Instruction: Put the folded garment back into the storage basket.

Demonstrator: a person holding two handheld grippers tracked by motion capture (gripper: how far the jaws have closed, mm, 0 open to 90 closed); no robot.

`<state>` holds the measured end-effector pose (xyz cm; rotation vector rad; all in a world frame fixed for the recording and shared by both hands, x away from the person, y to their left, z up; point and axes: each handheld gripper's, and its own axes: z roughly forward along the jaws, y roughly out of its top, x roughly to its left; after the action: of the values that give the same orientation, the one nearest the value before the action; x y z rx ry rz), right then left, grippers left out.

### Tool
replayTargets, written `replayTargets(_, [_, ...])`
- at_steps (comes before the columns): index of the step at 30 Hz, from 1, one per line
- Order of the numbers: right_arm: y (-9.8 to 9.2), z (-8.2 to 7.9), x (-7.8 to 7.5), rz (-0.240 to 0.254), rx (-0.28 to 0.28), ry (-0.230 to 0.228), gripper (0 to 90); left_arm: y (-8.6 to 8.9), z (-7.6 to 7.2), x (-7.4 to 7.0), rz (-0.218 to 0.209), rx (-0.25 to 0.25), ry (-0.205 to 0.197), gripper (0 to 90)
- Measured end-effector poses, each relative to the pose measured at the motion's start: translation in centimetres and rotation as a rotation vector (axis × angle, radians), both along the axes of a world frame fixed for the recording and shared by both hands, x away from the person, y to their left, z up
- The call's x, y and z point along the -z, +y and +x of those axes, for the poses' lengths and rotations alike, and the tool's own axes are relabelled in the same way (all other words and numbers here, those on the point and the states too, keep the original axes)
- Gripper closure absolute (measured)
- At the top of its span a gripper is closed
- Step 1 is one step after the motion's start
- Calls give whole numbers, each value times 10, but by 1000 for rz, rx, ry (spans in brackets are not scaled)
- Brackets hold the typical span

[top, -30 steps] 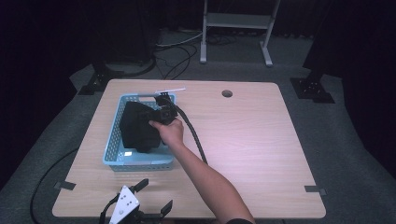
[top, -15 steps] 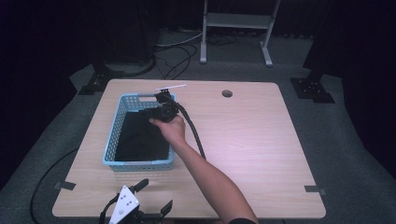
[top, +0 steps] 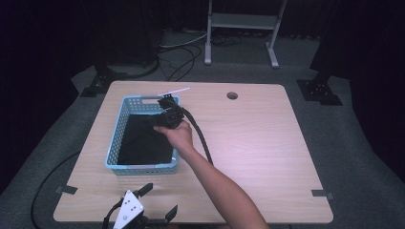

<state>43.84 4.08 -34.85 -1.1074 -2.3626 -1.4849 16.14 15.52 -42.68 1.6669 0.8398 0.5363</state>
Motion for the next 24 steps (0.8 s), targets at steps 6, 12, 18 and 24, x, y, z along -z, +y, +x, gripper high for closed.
replayTargets(6, [-4, -7, 0, 19, -8, -1, 457, 0, 0, 0, 5, -7, -9, 0])
replayTargets(12, [-8, -11, 2, 50, -28, 16, 363, 0, 1, 1, 12, -10, -11, 0])
replayTargets(18, [-9, -15, -1, 76, -63, 25, 214, -1, 1, 1, 16, -8, -15, 0])
replayTargets(24, [-11, -19, -4, 100, -91, 31, 142, -3, 1, 1, 25, -3, -12, 0])
